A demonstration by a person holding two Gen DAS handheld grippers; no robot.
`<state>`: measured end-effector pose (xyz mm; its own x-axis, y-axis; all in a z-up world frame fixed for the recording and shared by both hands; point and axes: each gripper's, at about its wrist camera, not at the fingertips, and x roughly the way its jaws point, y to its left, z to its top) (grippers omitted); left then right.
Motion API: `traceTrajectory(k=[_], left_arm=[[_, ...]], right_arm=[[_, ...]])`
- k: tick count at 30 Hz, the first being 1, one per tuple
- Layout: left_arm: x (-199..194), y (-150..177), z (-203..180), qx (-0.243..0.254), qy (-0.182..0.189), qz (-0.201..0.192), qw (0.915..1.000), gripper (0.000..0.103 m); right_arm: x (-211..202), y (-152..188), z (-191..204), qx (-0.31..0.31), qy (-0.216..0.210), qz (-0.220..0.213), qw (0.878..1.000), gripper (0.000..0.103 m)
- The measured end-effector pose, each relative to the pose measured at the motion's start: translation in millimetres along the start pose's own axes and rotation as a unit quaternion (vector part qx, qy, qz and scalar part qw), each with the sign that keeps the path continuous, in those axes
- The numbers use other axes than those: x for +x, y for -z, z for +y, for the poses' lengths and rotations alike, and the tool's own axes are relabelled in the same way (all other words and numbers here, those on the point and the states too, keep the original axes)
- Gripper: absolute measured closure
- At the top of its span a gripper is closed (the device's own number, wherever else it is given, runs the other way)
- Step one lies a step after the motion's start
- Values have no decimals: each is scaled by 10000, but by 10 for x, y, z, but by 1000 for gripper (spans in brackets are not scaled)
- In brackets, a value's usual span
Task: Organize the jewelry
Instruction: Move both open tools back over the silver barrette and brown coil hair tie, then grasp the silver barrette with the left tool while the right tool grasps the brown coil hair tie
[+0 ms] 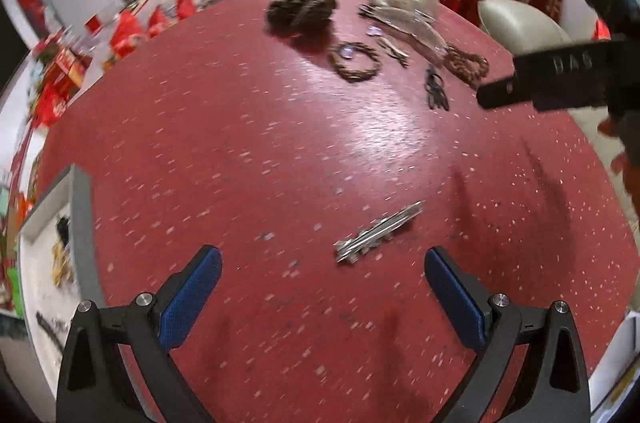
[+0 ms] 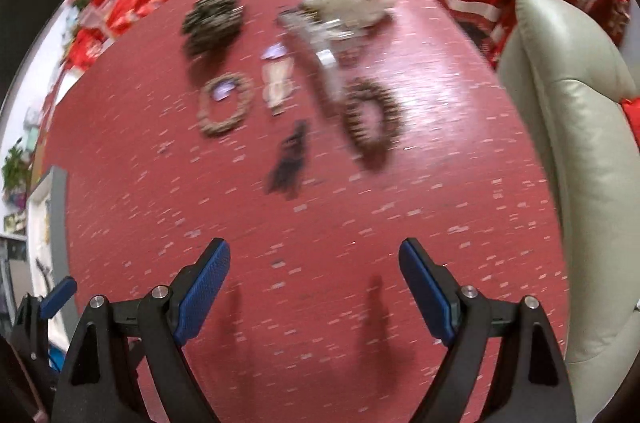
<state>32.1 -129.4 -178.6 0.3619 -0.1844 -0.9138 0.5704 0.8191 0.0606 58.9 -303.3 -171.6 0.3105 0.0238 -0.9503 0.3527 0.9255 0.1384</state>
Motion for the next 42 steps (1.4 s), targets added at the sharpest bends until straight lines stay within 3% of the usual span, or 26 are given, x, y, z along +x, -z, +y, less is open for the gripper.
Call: traceTrajectory(k=[6,17,21,26,29,33,42], left_arm=[[160,-47,-140,246,-35,21,9997,1],[359,-30,-249,229,-36,158,9996,3],[332,-35,-307,210,153,139,9996,17],[286,-46,-375,242,405,149,9988,52],[273,-50,-406,232,425,164,9987,59],[251,-39,-341,38,510,172,9985,59],[135,-28,161,-1209,969,248,9876,59]], right_arm=[[83,-229,-293,59,116,-110,9999,21],[391,-536,-211,-463,305,-58,9984,34],[424,-588,-71,-743,422,-113,9963,42],[441,-629,42,-882,527,-156,9946,63],[436,-628,33,-841,489,-152,9951,73],[411,-604,11,-762,425,-161,9961,91],[220,-443,-19,-610,36,-159,9980,91]])
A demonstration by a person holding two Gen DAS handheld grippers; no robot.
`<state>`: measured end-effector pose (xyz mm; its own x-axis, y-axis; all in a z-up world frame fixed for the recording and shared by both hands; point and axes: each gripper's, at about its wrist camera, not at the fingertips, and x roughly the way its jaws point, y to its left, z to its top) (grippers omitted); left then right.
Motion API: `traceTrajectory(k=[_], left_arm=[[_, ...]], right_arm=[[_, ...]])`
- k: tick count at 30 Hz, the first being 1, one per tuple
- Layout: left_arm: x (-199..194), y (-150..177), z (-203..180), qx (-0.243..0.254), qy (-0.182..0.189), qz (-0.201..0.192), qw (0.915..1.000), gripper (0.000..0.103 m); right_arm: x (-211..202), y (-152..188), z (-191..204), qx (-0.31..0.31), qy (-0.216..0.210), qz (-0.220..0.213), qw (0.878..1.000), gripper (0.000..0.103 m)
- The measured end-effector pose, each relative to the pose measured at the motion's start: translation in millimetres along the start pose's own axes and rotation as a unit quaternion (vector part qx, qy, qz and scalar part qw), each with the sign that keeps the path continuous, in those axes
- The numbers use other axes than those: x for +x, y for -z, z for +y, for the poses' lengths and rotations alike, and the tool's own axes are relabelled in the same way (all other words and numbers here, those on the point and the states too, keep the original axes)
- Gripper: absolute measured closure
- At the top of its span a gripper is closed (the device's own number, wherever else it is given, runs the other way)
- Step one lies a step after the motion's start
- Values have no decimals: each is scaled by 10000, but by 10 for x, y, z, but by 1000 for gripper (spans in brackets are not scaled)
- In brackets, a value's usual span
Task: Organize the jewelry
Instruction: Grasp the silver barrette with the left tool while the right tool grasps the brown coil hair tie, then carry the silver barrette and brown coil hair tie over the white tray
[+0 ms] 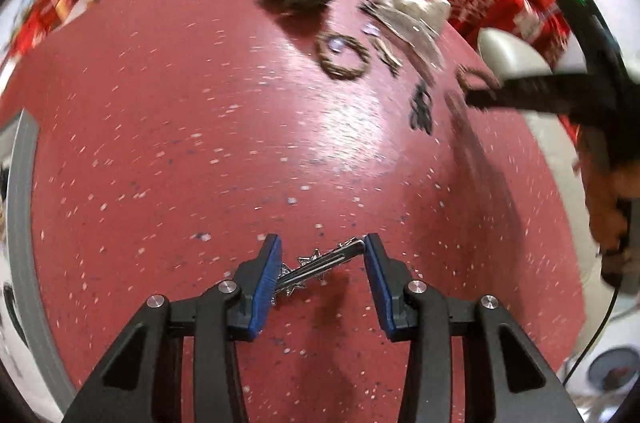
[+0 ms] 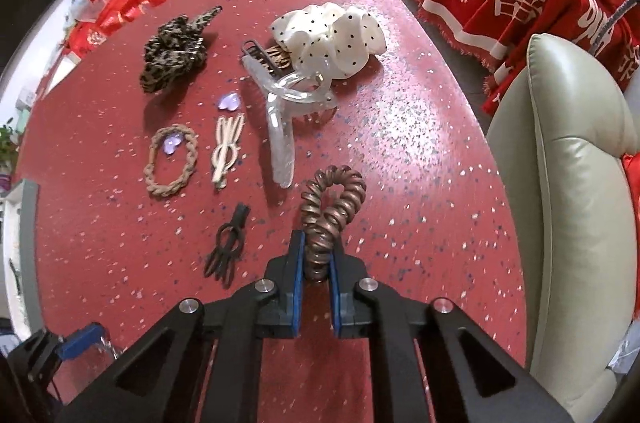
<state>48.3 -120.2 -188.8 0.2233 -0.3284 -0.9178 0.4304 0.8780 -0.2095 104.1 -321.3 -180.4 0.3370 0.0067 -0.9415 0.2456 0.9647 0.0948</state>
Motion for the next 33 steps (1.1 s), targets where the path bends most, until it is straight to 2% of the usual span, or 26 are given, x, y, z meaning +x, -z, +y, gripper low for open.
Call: traceTrajectory(k=[8,15,23,33], left_arm=[[-273,45,249,-370,0,-195,9991,59],[-558,96,542,-752,-104,-444,9961,59],[-1010,308,1127,-1322,-472,-816,9867,59],[-1377,760,2024,-2207,-1173,-1022,9629,59]], right_arm=[[-156,239,100,137,-368,194,9990,91],[-273,370,458,-6,-680,312,9972,91],[-390,295,1296,-556,-1275,309,9898,91],[-414,329,2694,-1619,-1883,374,9680,91]])
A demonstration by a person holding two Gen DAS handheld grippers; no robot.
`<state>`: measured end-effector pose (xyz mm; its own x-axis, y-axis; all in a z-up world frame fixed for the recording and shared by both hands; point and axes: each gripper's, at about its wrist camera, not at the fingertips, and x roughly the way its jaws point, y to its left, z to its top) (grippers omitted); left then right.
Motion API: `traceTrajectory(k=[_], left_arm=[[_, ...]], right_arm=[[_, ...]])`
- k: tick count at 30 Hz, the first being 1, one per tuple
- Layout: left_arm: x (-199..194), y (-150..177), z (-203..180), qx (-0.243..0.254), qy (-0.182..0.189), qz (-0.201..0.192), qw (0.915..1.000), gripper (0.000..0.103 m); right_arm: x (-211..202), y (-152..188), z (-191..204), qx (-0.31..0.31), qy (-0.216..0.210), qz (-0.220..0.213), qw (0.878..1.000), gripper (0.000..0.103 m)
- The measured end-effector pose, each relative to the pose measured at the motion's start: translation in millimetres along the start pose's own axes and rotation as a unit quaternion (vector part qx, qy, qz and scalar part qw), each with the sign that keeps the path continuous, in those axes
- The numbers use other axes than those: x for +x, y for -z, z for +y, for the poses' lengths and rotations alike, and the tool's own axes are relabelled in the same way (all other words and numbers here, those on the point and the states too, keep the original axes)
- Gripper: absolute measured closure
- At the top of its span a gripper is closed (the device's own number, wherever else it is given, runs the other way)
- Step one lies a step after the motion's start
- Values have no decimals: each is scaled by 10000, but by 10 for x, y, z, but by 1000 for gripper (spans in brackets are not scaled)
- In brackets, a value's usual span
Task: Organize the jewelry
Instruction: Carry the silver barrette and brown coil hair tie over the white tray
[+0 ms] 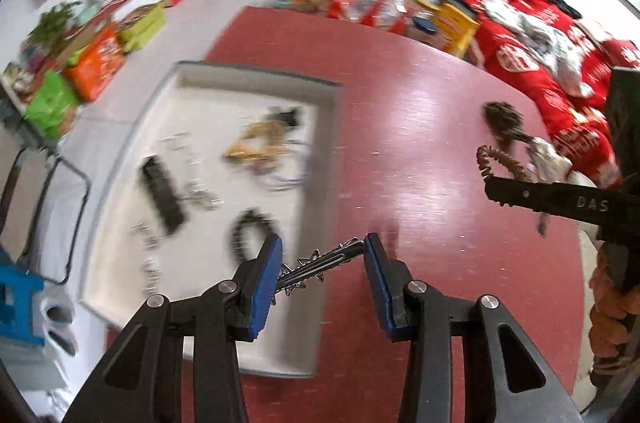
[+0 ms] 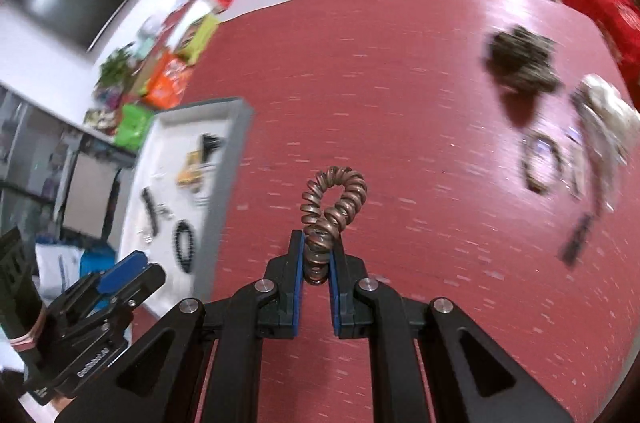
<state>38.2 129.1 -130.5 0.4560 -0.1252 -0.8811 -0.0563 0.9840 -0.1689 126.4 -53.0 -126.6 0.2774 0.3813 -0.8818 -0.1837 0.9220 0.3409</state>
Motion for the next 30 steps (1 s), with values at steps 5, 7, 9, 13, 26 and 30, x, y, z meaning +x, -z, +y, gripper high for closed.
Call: traceTrajectory(k=[5,7,9,13,26,30], left_arm=[[46,69,447,-365,-359,38,9987,59],[88,86,577,-480,-456,72,9978,59],[147,95,690,-558,-583,119,9967,59],[294,123,818,-635,-738,226,9950,59],[553,201,892,-574,-1044,557,9913,59],[611,216,880,-506,-1142,668,9899,58]], right_arm=[[271,-97,574,-440,-258,162,9986,91],[397,-113,771,-602,-324,237,9974,91],[507,-120,919,-771,-348,320,9959,91],[751,-118,1194,-1034,-389,498,9926,91],[1370,-158,1207,-806,-89,1070,9910,91],[1469,-141,1149,-703,-127,1247,9896,90]])
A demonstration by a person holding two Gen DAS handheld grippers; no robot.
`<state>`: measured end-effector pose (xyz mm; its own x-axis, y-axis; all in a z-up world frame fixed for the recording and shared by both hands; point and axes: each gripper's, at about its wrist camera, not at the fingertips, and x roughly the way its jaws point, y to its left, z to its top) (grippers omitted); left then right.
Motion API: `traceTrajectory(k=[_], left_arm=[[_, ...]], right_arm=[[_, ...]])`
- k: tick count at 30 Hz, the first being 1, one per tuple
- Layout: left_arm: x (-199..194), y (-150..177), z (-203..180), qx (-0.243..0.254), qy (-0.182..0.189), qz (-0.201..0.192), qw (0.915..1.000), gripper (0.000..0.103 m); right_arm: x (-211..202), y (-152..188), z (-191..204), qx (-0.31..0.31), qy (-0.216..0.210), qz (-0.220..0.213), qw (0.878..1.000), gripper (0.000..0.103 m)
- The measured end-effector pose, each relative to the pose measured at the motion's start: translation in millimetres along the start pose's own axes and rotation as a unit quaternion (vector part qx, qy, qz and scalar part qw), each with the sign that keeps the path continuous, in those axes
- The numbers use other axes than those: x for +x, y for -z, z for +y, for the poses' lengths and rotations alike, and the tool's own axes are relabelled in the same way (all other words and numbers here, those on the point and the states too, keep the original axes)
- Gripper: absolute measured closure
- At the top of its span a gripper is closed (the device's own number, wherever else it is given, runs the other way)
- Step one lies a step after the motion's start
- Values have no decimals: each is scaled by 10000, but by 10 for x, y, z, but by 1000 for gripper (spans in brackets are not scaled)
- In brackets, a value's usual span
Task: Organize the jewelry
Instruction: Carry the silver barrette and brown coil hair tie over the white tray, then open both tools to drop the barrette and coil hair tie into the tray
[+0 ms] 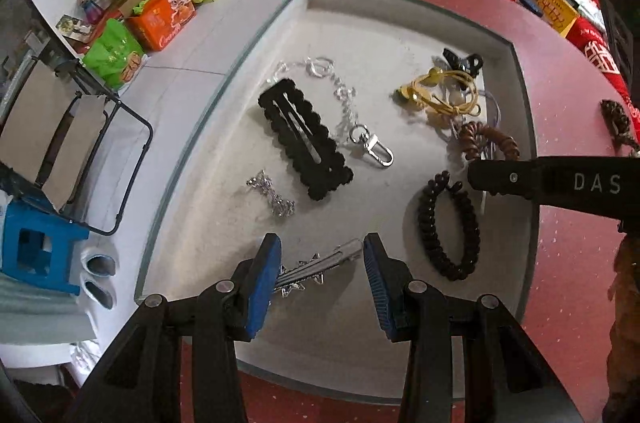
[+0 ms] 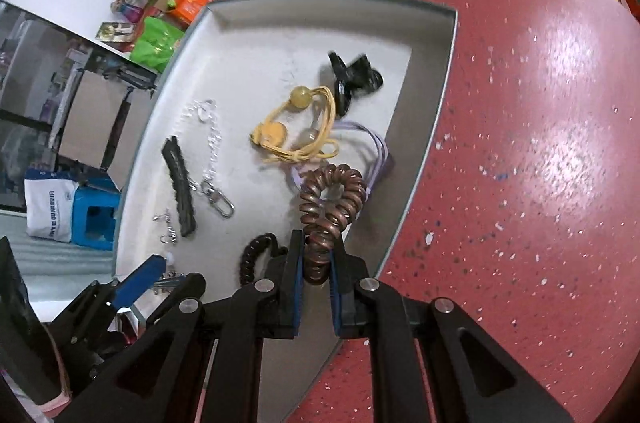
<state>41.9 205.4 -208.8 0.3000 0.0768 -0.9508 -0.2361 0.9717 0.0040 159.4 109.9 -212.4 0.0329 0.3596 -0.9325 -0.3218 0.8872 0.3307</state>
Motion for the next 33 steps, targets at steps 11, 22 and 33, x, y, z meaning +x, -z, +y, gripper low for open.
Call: traceTrajectory(k=[11,22,33], left_arm=[[-167,-23,-46,21,-127,-206,9997,23],[-413,9,75,-342,-179,-208,9990,0],[-530,25,216,-513,-422,-274,9974,0]], right_arm=[[-251,68,64,-47,-62,-222,9997,64],[-679,271,109,-51,575,-738,9956,33],[-866,394,277,-474,940,-1082,9885,18]])
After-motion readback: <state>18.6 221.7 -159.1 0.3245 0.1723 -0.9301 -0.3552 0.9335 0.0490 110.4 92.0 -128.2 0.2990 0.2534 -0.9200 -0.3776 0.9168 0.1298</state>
